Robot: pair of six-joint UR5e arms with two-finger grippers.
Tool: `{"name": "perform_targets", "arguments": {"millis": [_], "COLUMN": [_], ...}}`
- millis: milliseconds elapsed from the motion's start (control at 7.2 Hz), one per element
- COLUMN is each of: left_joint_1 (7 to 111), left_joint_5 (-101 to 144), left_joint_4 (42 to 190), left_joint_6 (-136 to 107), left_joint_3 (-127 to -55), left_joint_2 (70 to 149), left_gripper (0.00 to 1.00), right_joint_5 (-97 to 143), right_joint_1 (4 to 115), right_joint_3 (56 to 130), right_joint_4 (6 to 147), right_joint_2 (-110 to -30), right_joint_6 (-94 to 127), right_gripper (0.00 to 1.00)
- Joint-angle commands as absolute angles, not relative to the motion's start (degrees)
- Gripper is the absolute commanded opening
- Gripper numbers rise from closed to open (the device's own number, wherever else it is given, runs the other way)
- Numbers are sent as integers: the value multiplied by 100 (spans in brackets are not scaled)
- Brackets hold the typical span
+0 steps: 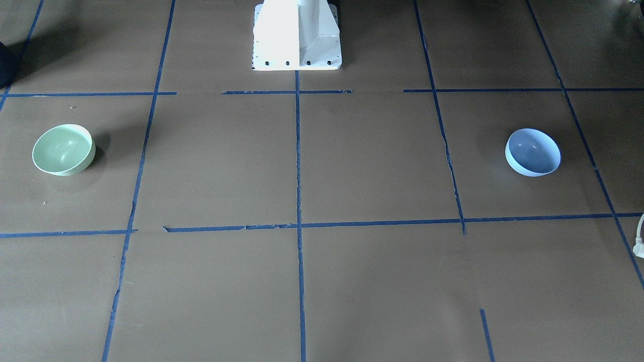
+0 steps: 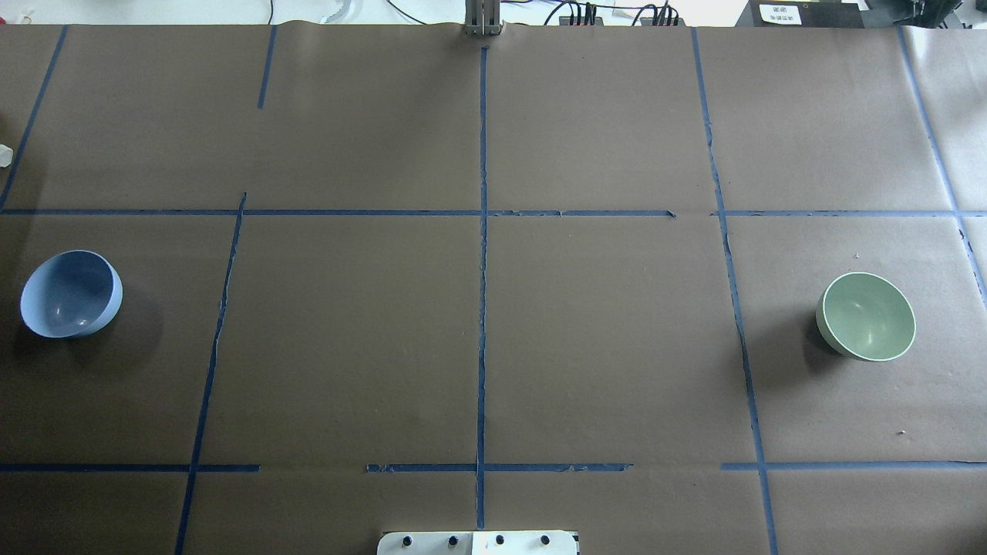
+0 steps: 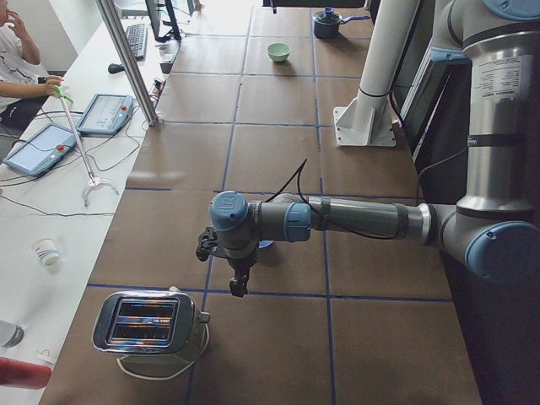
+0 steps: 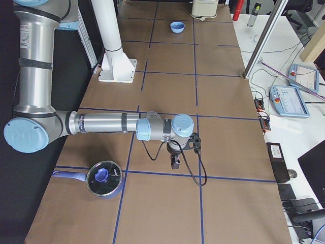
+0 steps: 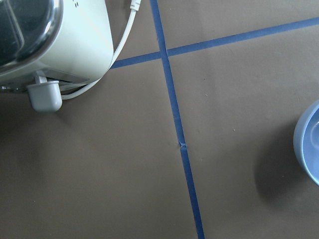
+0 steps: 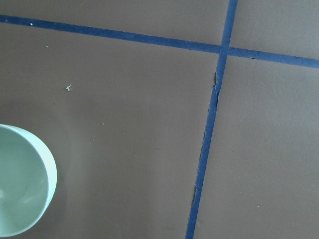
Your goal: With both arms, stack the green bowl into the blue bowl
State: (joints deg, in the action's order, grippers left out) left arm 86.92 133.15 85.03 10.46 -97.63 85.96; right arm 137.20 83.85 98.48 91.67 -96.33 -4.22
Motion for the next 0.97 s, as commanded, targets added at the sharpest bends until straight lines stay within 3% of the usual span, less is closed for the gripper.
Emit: {"name": "perform_targets", "arguments": {"millis": [0, 278, 556, 833], "left_joint_1": [8684, 8684, 8675, 8675], "left_joint_5": [13307, 13255, 13062, 13087], "left_joint_4": [8673, 8684, 9050, 9427], "left_joint_6": [1133, 1116, 1090, 855], "left_joint_3": [-9808, -9712, -9581, -9300], "left_joint_2": [8474, 8455, 9170, 9281], "left_gripper": [100, 100, 100, 100], "right_joint_5": [13720, 13720, 13720, 13729], "right_joint_1": [8385, 8376, 8350, 8245], "right_joint_3": [9870, 9861, 9870, 9879], "right_joint_4": [9167, 9167, 9176, 9167], "right_joint_2": [-9633, -9633, -9555, -9431], "right_joint_6": [-413, -422, -413, -80], "right_gripper": [100, 100, 100, 100]}}
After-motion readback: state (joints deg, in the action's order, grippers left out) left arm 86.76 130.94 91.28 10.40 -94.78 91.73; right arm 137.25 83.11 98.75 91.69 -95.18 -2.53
